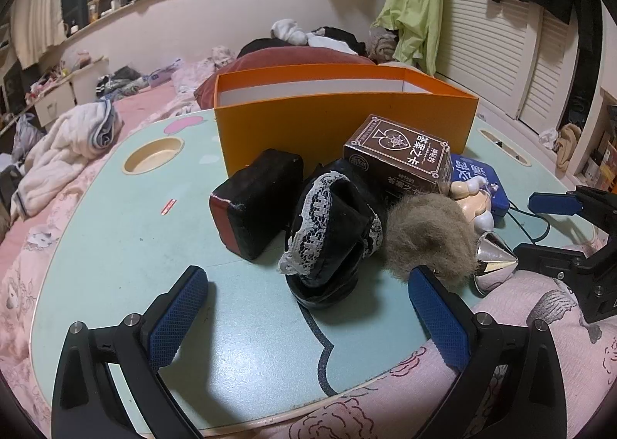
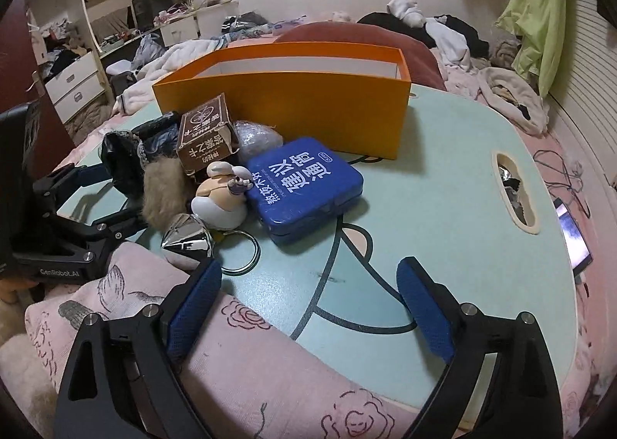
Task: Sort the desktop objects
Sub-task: 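Grasp the black lace cloth with the left tool while the right tool grasps the silver cone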
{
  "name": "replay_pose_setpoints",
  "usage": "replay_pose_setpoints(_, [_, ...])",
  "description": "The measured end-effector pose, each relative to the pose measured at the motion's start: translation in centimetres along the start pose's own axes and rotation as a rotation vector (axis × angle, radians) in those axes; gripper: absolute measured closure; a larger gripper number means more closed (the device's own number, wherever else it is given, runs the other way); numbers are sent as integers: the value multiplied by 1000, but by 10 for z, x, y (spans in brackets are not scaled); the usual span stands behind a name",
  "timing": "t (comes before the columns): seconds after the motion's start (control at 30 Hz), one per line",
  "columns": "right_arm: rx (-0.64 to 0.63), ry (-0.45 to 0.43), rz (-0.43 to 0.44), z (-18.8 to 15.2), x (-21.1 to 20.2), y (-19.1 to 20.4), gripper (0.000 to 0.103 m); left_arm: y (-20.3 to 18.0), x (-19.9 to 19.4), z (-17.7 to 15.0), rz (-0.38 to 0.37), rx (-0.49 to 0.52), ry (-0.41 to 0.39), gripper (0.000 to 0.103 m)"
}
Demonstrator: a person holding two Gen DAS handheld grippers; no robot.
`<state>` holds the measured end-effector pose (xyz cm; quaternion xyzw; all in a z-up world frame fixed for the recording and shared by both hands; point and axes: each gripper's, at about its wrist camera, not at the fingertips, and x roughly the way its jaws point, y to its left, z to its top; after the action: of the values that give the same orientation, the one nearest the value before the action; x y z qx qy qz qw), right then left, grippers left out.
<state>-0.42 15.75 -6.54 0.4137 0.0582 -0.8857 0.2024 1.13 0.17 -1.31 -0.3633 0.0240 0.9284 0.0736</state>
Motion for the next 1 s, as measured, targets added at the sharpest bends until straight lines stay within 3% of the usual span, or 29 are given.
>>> replay_pose_setpoints(0.17, [4, -7, 4, -9, -16, 0, 11, 8, -9, -2, -27, -56, -53, 6])
replay_pose_setpoints(0.33, [5, -9, 5, -11, -19, -1, 10, 20, -29, -1, -78, -107, -165, 33])
replay_pose_setpoints(0.43, [4, -9, 5, -10, -19, -2, 10, 17, -30, 5, -94, -84, -182, 33])
replay_pose_setpoints(0.6, [2, -8, 7, -10, -19, -2, 10, 14, -15, 24, -120, -75, -138, 36])
replay_pose_setpoints(0.63, [2, -8, 7, -10, -19, -3, 10, 11, -9, 28, -119, -60, -113, 40])
replay_pose_setpoints(0.7, [2, -8, 7, -10, -19, -2, 11, 5, -3, 26, -127, -37, -77, 65])
replay_pose_setpoints(0.8, [3, -8, 8, -10, -19, -3, 10, 0, -8, 23, -129, -10, -105, 75])
replay_pose_setpoints(1.0, [3, -9, 8, -9, -19, -4, 10, 4, -41, 8, -134, -6, -182, 76])
